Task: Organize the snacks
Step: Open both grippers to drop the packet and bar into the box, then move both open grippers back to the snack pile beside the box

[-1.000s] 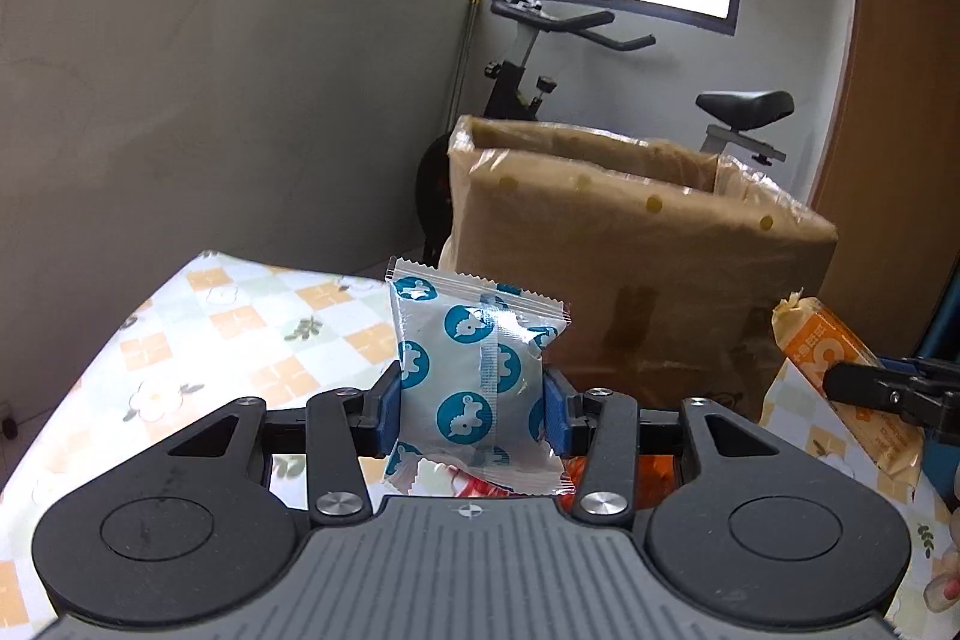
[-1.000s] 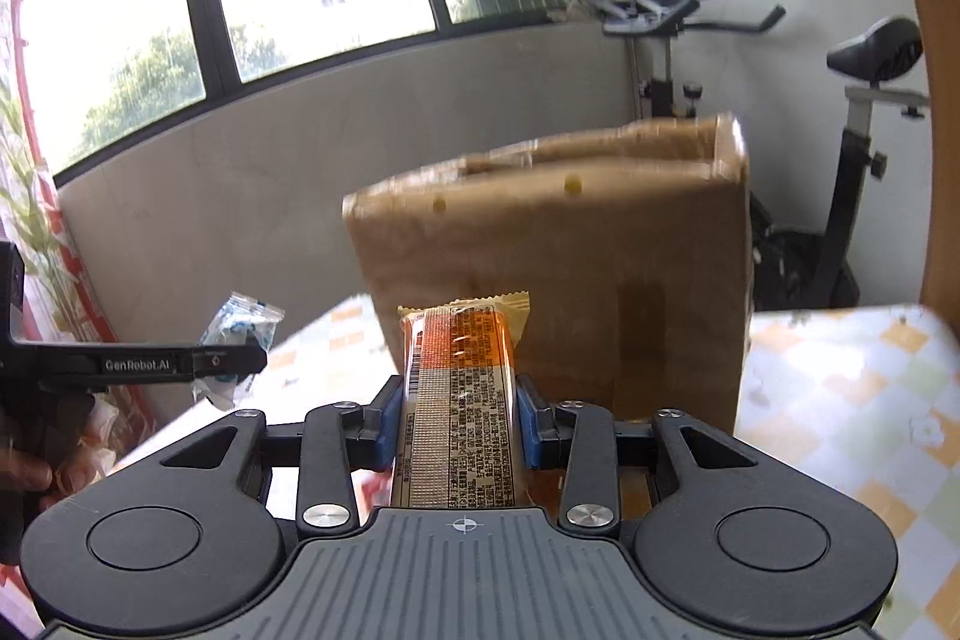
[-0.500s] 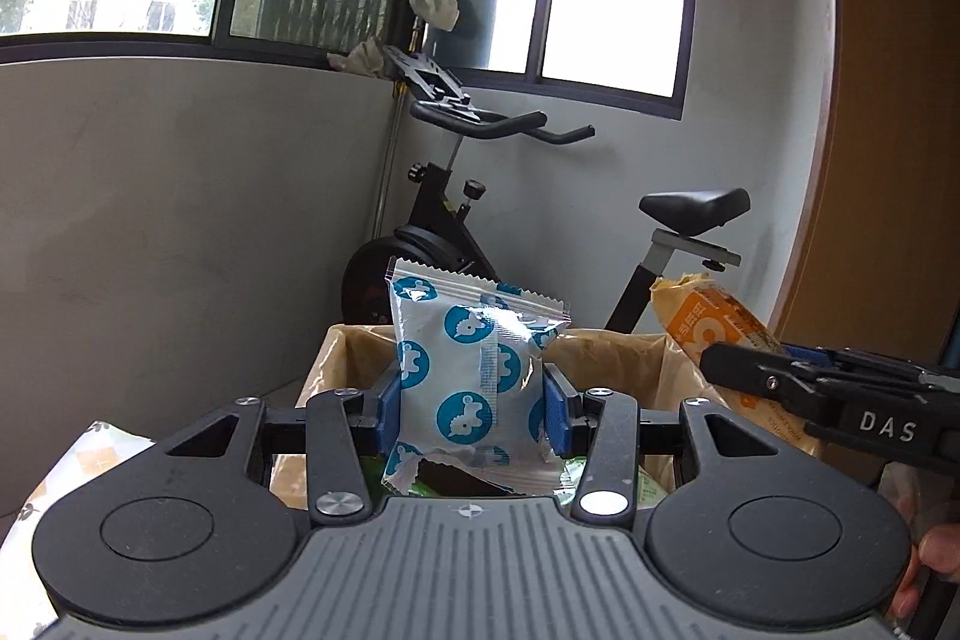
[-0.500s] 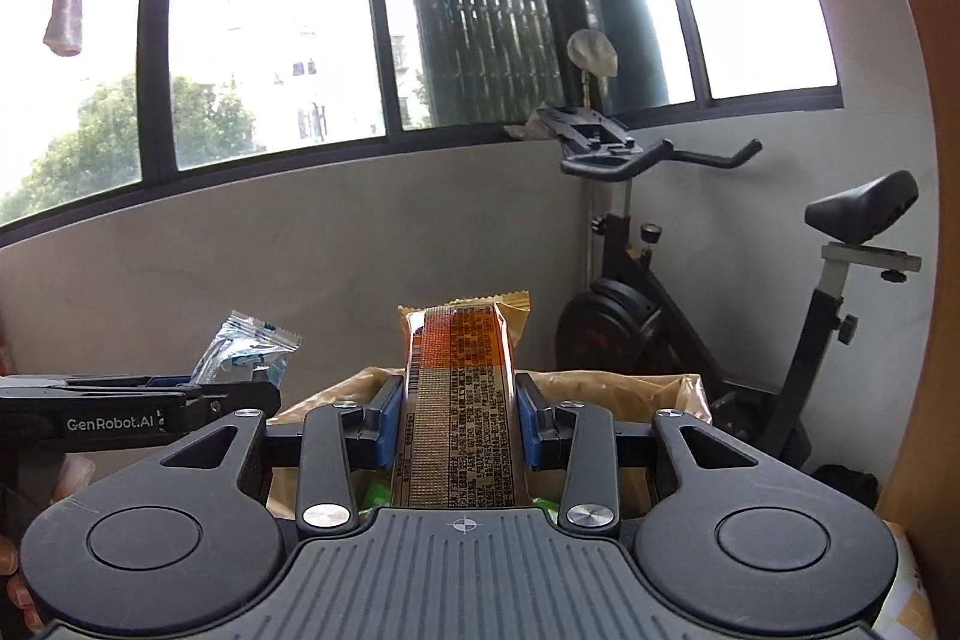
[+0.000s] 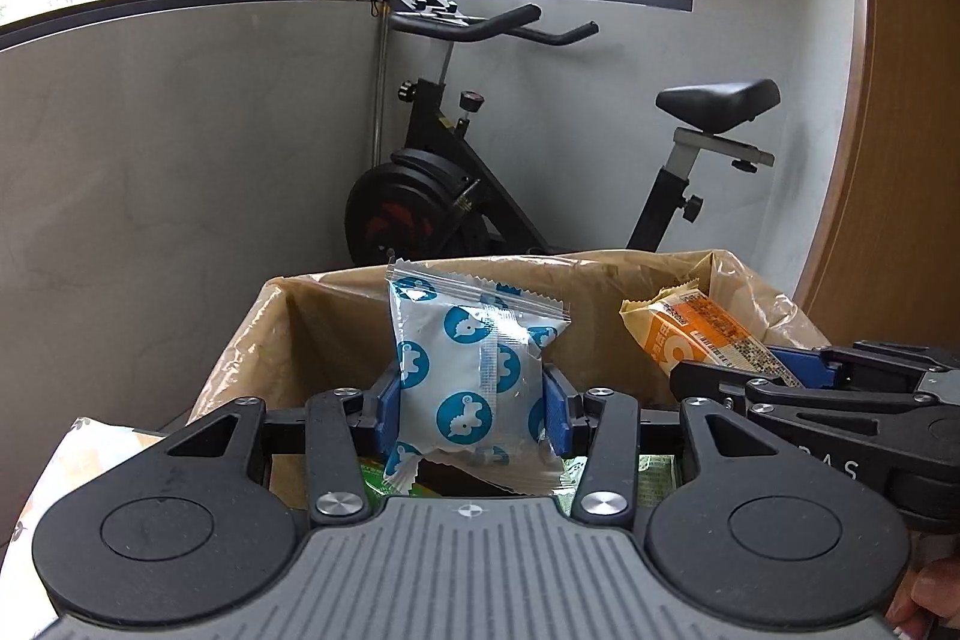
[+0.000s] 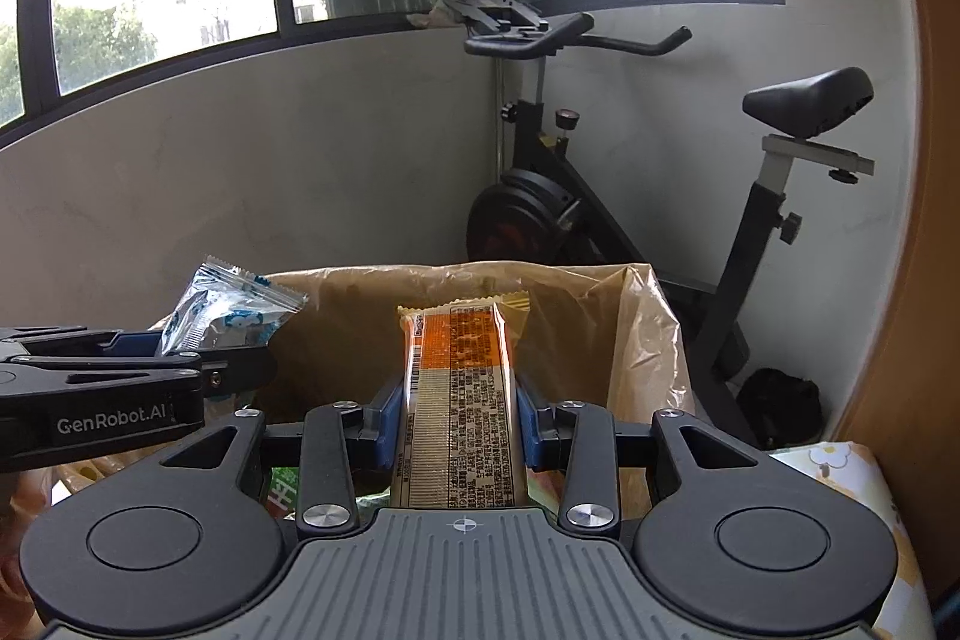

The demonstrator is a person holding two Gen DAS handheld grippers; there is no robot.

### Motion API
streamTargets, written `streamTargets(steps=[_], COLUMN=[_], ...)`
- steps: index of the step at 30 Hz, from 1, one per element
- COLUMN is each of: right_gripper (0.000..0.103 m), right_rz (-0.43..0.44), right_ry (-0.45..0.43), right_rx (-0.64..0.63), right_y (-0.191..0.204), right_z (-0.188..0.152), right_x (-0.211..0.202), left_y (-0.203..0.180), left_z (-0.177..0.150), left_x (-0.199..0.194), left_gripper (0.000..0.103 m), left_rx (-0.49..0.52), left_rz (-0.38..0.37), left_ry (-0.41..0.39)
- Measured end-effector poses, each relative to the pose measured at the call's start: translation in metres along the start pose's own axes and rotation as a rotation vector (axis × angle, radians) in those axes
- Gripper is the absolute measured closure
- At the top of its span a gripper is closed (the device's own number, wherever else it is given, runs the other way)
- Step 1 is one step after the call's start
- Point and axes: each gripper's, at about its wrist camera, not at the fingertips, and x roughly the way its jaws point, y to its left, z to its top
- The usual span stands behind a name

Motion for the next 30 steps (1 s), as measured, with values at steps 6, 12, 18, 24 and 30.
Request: streamTargets(steps=[6, 12, 18, 24, 30], right_gripper=[0.065, 0.057, 0.057, 0.056, 0.051], right_rz=[0.000, 0.021, 0.050, 0.085, 0.138], right_ry=[0.029, 0.020, -0.010, -0.066, -0.109], right_rx=[0.009, 0.001, 0.016, 0.022, 0.030], right_y=[-0.001, 0.003, 0.001, -0.002, -0.002], right_z=[-0.002, -0.002, 0.006, 0.015, 0.010], right_x=[0.000, -0.014, -0.043, -0.086, -0.124], left_y=[0.002, 0.014, 0.034, 0.067, 0.089], left_z=[0.002, 0.000, 0.011, 0.023, 0.009], left_x=[0.009, -0.006, -0.039, -0.090, -0.144], left_gripper=[0.052, 0.032, 0.032, 0.032, 0.032], left_rx=[0.010, -0.021, -0.070, -0.123, -0.127], left_rz=[-0.003, 0.013, 0.007, 0.010, 0.029], left_ry=[0.044, 0.026, 0.002, -0.055, -0.083])
